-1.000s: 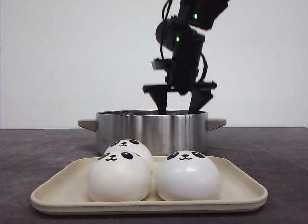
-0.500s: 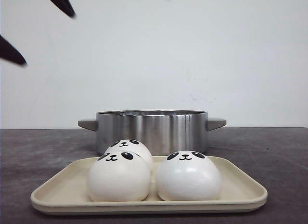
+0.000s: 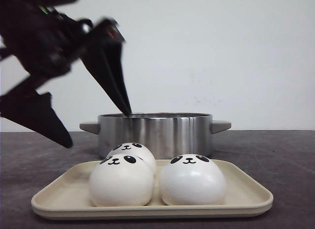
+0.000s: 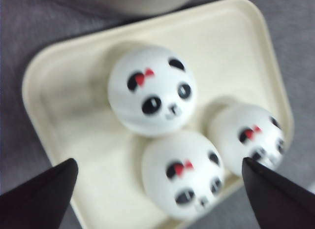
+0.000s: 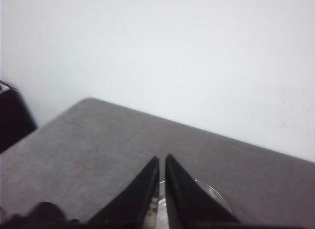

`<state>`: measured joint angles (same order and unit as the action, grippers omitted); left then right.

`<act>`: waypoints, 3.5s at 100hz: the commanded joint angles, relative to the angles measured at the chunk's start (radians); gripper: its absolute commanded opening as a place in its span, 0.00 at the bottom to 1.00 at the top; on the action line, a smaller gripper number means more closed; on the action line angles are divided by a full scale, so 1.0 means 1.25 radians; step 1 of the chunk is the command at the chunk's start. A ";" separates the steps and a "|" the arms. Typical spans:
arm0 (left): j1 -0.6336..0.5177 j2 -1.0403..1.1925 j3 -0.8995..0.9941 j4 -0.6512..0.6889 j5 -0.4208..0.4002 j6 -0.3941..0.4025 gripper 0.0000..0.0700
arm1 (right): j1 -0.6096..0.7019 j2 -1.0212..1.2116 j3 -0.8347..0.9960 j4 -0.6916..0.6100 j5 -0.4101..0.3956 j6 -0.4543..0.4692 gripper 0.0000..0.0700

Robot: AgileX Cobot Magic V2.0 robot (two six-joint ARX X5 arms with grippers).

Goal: Steam buns
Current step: 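Lower the left gripper onto the farther panda bun and close it, then lift the bun with the left gripper and carry it over the pot, then lower the bun into the pot and open the left gripper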

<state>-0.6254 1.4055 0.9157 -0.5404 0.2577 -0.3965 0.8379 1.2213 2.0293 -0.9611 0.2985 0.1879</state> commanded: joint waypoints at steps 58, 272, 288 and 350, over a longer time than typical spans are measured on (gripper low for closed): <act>-0.056 0.249 0.135 0.049 -0.117 -0.014 0.92 | 0.008 -0.011 0.016 -0.082 0.056 0.029 0.02; 0.073 0.466 0.512 0.178 -0.259 0.113 0.15 | 0.008 -0.005 0.016 -0.162 0.076 0.008 0.02; 0.080 0.500 0.512 0.179 -0.259 0.101 0.51 | 0.008 -0.005 0.016 -0.163 0.076 0.008 0.02; 0.082 0.497 0.537 0.142 -0.254 0.093 0.97 | 0.008 -0.005 0.006 -0.197 0.077 0.009 0.02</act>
<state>-0.5217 2.0171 1.5444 -0.3328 -0.0612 -0.2787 0.8375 1.2049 2.0266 -1.2095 0.3901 0.2058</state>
